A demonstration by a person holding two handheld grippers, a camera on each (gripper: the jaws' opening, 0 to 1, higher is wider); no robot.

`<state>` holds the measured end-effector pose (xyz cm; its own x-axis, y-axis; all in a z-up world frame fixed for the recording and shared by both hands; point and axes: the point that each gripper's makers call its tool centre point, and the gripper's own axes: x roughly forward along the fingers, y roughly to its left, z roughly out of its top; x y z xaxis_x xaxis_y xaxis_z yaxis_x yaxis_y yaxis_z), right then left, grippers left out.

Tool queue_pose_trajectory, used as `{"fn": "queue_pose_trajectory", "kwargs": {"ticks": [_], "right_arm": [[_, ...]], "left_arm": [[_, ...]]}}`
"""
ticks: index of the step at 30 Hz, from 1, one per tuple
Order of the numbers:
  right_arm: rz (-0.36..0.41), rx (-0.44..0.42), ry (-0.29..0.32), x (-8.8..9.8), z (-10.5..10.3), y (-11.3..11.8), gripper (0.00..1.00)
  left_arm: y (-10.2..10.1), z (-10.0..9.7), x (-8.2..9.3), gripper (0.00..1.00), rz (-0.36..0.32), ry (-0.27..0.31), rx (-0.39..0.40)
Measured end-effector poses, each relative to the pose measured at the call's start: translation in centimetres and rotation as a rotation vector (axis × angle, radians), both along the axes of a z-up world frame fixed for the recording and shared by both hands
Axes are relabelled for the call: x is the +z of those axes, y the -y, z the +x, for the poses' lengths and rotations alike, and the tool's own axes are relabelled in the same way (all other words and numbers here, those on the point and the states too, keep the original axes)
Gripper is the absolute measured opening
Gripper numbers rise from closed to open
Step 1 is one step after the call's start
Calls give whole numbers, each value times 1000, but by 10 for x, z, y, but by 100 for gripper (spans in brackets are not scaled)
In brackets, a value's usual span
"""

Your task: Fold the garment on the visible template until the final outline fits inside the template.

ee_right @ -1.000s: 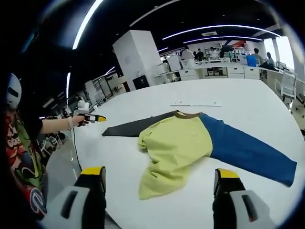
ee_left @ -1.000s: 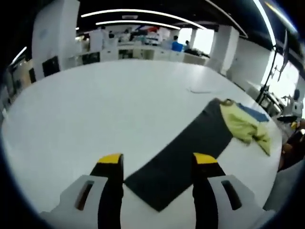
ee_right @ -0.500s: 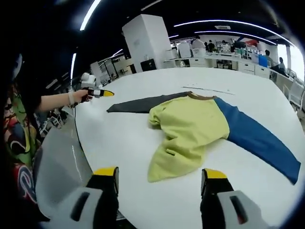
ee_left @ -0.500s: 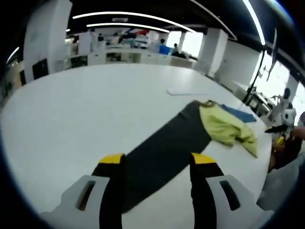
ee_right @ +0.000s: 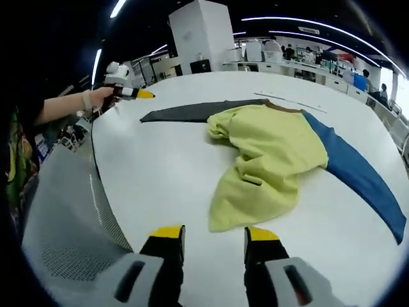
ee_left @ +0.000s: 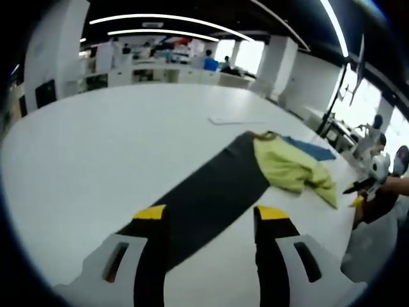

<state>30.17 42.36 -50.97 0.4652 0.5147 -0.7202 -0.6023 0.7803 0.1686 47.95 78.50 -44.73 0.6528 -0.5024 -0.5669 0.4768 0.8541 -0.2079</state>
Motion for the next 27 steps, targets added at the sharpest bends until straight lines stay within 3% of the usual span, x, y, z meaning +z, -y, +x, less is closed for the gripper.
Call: {"fn": "queue_pose_trajectory", "kwargs": {"ticks": [7,13,17,27], "right_arm": [[-32,-18,-8,-12,8,-3,24],[-57,-10,14,-15,12,-6,22],[-70,-9,27,-16,14,-6,21],[-114,28,77,-20,15,-11,19]], "left_arm": [[30,-16,11,49,-37,11,-59],[71,-29,15,50,-77,13,-145],[101,-43,9,52,-74,-13,-240],[151,-65,4,64,-99,-10,-371]]}}
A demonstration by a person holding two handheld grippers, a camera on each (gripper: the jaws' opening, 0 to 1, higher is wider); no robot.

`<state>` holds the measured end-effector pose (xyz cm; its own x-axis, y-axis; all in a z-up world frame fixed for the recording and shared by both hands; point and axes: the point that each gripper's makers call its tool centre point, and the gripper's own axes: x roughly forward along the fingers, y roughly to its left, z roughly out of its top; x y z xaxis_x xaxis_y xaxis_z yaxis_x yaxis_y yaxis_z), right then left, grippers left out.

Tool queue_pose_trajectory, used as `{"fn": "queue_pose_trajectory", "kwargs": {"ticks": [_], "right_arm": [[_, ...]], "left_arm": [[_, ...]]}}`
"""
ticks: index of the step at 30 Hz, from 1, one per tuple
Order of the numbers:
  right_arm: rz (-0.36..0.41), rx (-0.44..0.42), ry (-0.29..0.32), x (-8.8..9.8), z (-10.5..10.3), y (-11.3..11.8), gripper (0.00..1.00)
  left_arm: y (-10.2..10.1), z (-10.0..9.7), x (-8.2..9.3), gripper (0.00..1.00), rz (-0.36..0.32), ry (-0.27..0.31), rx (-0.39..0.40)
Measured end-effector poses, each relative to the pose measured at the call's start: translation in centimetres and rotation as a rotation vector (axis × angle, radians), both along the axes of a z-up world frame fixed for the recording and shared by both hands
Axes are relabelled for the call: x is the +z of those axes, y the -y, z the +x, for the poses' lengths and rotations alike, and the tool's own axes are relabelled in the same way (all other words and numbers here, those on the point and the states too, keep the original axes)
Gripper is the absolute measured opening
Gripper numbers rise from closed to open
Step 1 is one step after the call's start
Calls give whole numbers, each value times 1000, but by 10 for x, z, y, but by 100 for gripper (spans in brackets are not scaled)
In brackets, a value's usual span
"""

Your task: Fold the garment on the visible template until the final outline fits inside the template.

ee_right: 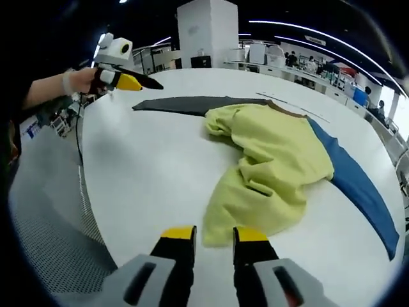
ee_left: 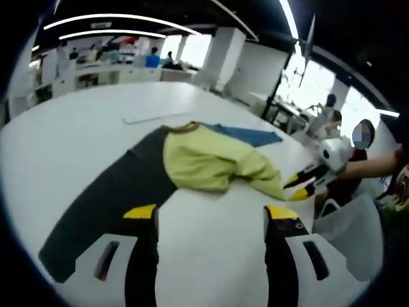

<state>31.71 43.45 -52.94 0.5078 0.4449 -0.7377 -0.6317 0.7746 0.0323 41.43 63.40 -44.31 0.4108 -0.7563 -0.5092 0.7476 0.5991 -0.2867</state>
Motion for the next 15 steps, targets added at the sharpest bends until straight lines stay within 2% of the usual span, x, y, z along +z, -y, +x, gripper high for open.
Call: {"fn": "queue_pose_trajectory", "kwargs": {"ticks": [3,5,9,15], "right_arm": [[-37,11,35,0,4,4,17],[-102,60,82,2,5,6,16],[-70,40,66,0,3,5,15],[-81,81,93,0,0,-2,13]], "left_arm": [[11,-6,1,65,-29,-7,-5],[19,-11,1,66,-44,-10,-6],[32,-18,1,65,-72,-17,-6],[53,-27,1,63,-97,-25,-10]]}}
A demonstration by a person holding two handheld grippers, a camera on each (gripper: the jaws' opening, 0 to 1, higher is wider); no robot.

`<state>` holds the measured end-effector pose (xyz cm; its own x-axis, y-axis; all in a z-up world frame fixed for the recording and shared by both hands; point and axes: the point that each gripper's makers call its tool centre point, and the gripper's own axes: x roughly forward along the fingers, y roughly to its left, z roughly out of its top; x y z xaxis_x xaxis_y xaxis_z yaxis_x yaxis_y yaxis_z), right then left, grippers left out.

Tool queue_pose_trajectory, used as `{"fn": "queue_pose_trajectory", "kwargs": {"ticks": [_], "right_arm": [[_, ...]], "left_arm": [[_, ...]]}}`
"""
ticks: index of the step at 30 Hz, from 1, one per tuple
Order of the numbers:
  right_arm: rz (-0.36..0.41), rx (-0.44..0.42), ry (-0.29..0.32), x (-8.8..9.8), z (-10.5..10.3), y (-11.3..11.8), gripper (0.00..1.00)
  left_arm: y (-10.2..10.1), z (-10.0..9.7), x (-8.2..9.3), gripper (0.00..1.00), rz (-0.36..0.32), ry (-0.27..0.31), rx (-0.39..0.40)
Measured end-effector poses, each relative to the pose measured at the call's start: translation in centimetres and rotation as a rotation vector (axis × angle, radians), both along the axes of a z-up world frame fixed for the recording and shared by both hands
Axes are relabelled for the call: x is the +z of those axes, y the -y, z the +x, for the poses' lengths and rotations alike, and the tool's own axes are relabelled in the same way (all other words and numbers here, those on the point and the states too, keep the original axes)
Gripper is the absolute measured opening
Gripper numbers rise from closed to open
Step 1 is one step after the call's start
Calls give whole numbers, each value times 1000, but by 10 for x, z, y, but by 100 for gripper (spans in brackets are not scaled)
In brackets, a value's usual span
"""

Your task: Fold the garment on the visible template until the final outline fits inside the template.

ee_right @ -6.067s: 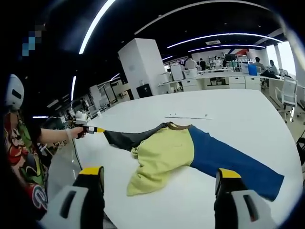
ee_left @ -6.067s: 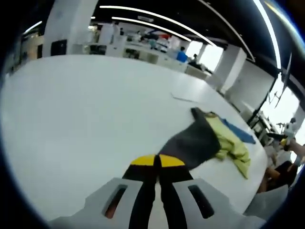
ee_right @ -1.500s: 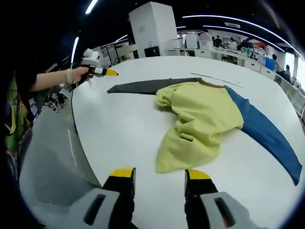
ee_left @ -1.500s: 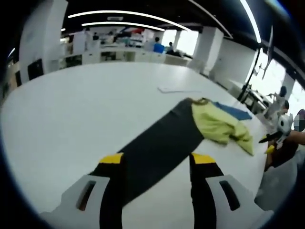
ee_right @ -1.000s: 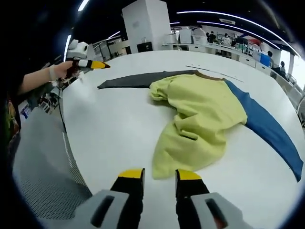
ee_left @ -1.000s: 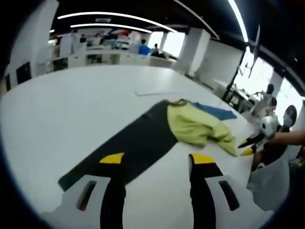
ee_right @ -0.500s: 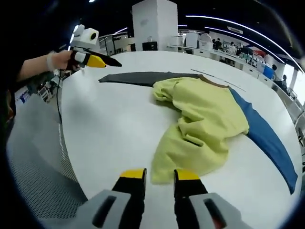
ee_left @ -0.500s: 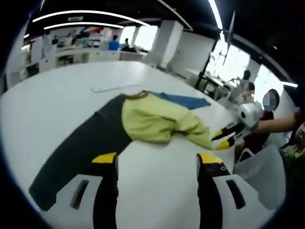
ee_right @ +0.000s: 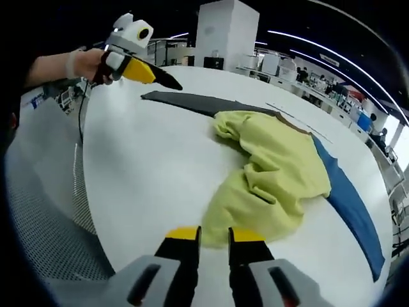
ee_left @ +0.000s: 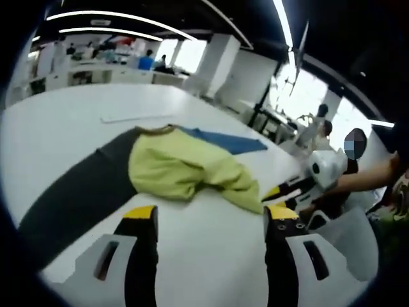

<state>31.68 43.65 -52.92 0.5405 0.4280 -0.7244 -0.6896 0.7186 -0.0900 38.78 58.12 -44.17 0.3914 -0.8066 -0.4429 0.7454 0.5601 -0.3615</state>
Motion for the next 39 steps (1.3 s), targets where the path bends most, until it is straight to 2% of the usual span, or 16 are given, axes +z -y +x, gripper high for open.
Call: {"fn": "queue_pose_trajectory", "kwargs": {"ticks": [7,12,18,21,25,28,32,33,34,36,38,39], "right_arm": [[-20,1,9,-3,5,3,8],[-44,8,5,-9,4,8,0],[-28,-12,8,-9,7,10,0],[-14,-21,0,-7,7,10,0],[-3,25,31,0,4,7,0],[18,35,8,-4,2,2,15],[-14,71,5,-12,0,-2,16],[-35,79,3,-14,-1,-1,15],[-43,93,46,-12,5,-1,14],[-44,85,24,-15,4,1,12],[-42,85,24,-16,5,2,5],[-85,107,50,-17,8,7,2]], "left_arm": [[10,0,0,62,-8,2,-12],[16,4,-3,58,3,10,-23],[27,11,-9,55,12,12,-29],[32,17,-12,52,33,34,-34],[39,26,-12,51,25,34,-37],[42,31,-10,51,20,35,-37],[43,32,-10,51,24,33,-41],[43,33,-10,51,24,33,-41],[43,33,-10,51,25,33,-41],[43,34,-11,51,29,31,-41],[44,35,-13,50,33,30,-44],[44,36,-15,50,37,31,-46]]}}
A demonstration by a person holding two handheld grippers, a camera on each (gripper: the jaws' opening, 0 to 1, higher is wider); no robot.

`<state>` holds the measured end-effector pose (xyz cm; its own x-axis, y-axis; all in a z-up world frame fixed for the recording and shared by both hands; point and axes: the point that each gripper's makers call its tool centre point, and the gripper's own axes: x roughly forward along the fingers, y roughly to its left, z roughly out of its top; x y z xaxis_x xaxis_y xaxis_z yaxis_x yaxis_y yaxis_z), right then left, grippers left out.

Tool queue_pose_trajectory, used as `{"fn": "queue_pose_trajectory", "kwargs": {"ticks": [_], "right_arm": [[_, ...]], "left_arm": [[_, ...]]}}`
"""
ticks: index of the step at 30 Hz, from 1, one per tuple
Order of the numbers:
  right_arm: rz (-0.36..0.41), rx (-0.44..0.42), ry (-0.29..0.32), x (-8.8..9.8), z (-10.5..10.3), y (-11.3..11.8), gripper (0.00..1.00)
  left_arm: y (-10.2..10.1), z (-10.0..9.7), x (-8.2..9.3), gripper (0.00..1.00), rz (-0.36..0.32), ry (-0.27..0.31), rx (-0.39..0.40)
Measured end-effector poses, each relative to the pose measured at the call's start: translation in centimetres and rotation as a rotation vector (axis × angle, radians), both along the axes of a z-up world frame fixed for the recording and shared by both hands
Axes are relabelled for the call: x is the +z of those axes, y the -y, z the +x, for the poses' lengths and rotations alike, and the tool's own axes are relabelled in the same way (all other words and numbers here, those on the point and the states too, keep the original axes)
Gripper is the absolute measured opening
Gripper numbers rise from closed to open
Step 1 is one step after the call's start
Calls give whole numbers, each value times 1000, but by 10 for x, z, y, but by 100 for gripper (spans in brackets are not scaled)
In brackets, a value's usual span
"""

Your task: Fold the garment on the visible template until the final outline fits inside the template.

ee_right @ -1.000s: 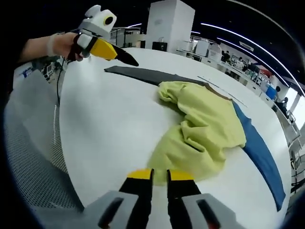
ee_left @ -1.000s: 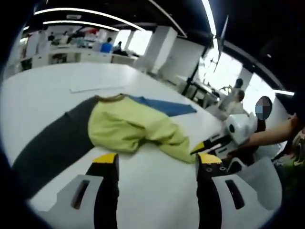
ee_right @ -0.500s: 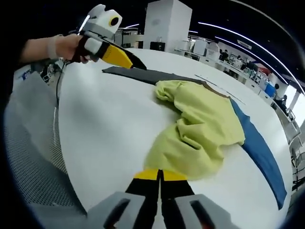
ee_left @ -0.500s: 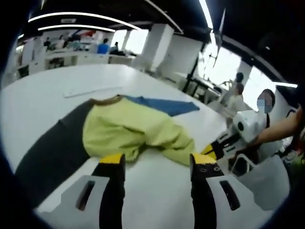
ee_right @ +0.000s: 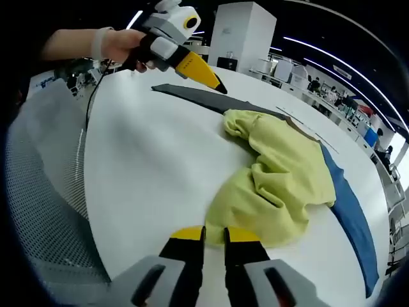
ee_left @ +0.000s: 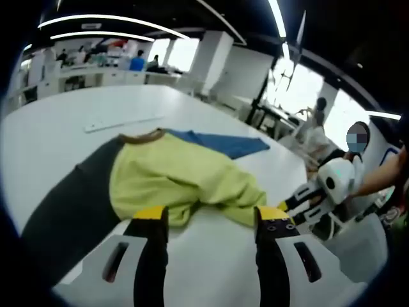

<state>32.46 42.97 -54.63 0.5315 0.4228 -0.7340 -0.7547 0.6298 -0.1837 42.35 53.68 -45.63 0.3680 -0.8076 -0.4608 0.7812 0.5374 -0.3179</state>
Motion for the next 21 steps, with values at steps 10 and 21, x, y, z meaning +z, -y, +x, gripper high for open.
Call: {"fn": "queue_pose_trajectory", "kwargs": {"ticks": [10,21], "right_arm": [[98,-142,-16,23,8,12,0],[143,-167,20,44,14,15,0]], "left_arm": [[18,6,-9,41,38,39,-40],[29,32,-36,27,343,339,-188]]}}
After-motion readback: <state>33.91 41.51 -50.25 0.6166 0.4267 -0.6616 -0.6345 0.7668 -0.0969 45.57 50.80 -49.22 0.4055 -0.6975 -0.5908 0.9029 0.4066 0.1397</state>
